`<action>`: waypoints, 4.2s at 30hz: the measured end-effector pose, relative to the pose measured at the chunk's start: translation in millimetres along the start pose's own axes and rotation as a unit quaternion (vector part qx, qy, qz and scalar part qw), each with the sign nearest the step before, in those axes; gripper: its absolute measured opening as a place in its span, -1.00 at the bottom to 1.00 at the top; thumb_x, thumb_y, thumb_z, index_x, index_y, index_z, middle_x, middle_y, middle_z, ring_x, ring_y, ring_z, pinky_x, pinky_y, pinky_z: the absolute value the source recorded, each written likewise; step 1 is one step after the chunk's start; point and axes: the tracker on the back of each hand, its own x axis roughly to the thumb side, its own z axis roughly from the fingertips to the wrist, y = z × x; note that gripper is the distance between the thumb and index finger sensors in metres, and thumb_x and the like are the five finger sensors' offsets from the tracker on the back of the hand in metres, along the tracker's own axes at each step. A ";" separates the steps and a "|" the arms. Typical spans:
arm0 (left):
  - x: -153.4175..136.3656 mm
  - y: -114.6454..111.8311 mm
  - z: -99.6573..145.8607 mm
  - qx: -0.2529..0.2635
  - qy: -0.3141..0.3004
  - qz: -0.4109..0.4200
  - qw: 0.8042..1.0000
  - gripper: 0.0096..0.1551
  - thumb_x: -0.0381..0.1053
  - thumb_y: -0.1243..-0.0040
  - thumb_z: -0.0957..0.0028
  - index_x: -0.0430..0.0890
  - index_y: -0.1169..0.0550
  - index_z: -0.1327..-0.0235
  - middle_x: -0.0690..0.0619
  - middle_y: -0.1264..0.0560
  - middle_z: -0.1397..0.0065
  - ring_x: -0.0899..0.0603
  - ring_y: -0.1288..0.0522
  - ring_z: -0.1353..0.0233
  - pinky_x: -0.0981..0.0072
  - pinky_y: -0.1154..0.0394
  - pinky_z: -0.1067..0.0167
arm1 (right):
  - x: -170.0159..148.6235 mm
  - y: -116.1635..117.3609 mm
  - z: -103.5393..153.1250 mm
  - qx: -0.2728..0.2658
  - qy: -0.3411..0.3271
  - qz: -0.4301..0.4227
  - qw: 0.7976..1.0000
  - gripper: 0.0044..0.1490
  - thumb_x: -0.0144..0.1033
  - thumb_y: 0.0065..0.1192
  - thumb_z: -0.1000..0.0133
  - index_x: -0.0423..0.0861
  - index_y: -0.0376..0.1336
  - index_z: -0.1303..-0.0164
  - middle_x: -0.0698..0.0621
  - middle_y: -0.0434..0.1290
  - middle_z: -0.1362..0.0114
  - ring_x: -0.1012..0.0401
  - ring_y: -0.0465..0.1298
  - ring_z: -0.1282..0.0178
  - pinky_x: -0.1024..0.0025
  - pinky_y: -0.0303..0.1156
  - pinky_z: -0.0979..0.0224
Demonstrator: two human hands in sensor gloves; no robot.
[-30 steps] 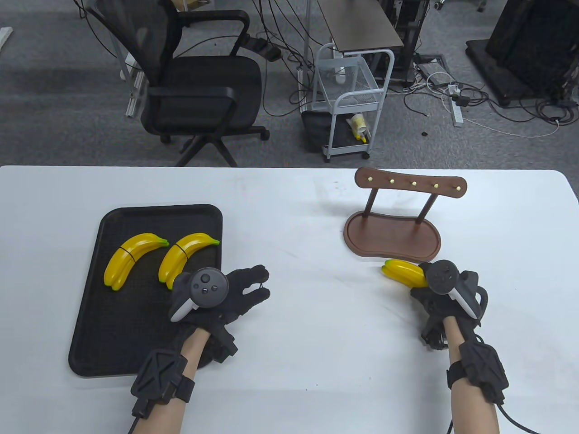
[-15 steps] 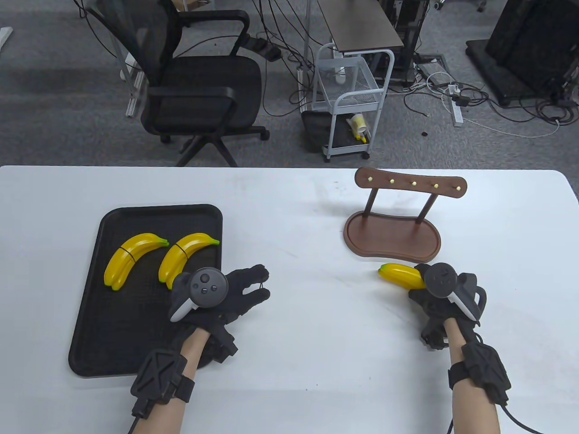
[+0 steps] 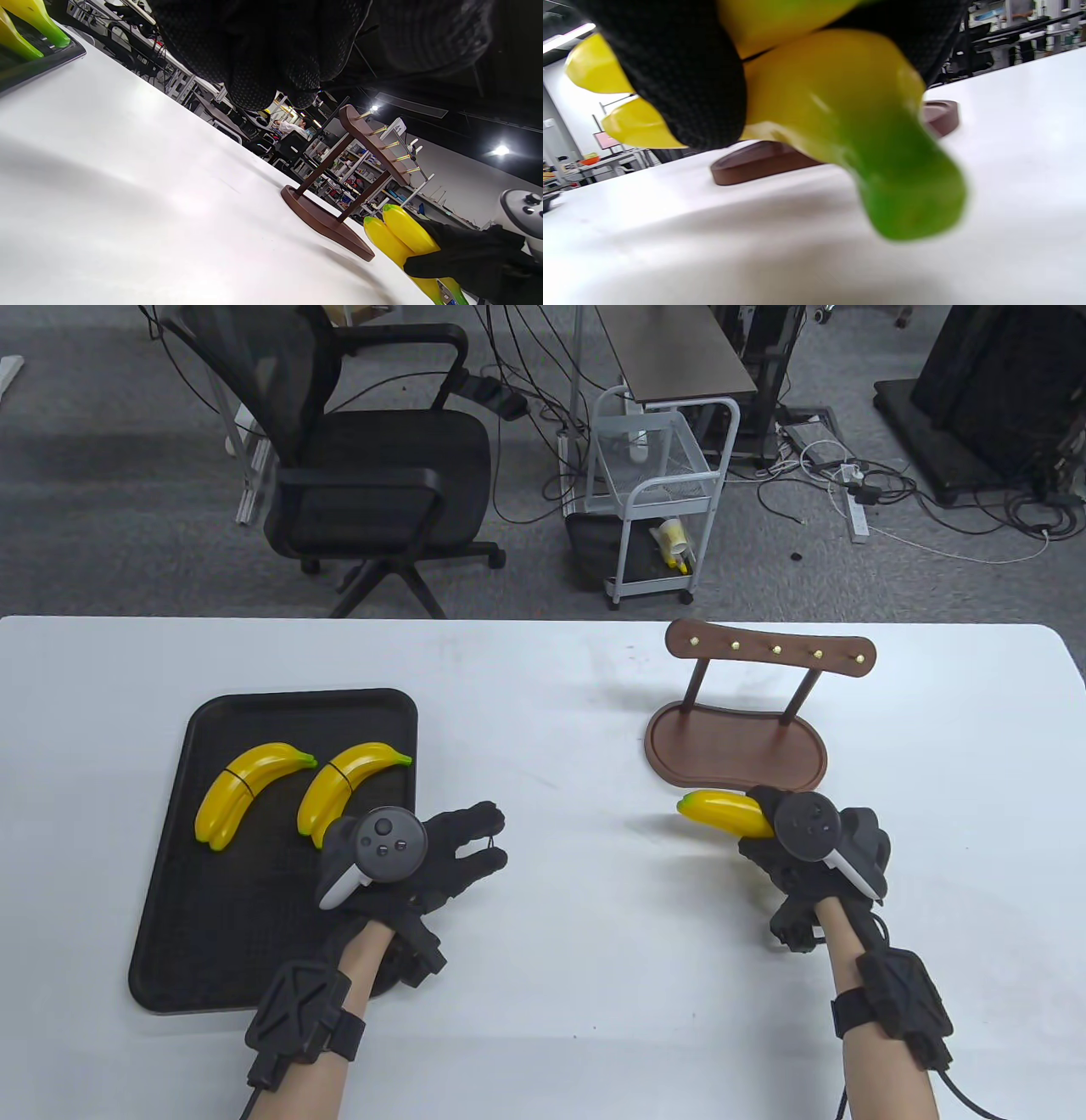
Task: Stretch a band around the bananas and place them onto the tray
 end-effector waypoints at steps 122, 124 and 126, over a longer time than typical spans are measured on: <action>21.3 8.8 0.0 -0.030 -0.045 0.069 0.996 -0.09 0.38 -0.20 -0.17 -0.01 -0.23 -0.68 -0.02 -0.33 -0.73 -0.28 -0.40 -0.63 -0.14 -0.29 -0.57 | 168.7 10.4 3.4 0.079 -0.220 -0.301 0.925 0.12 0.37 0.10 -0.09 -0.19 0.06 -0.65 -0.22 0.28 -0.61 -0.20 0.47 -0.38 -0.12 0.46 -0.28; 21.3 8.5 -0.1 -0.031 -0.046 0.065 0.996 -0.09 0.38 -0.21 -0.17 0.00 -0.23 -0.67 -0.01 -0.32 -0.74 -0.28 -0.39 -0.63 -0.15 -0.29 -0.57 | 169.6 9.1 4.2 0.068 -0.223 -0.301 0.925 0.10 0.35 0.13 -0.09 -0.20 0.08 -0.63 -0.21 0.30 -0.59 -0.19 0.47 -0.36 -0.13 0.45 -0.27; 22.6 8.1 -0.6 -0.035 -0.048 0.054 0.997 -0.09 0.37 -0.22 -0.16 0.01 -0.23 -0.67 0.00 -0.32 -0.74 -0.28 -0.39 -0.63 -0.15 -0.29 -0.57 | 170.2 8.1 4.5 0.064 -0.227 -0.299 0.925 0.08 0.32 0.16 -0.08 -0.19 0.09 -0.62 -0.21 0.32 -0.58 -0.18 0.48 -0.34 -0.14 0.44 -0.27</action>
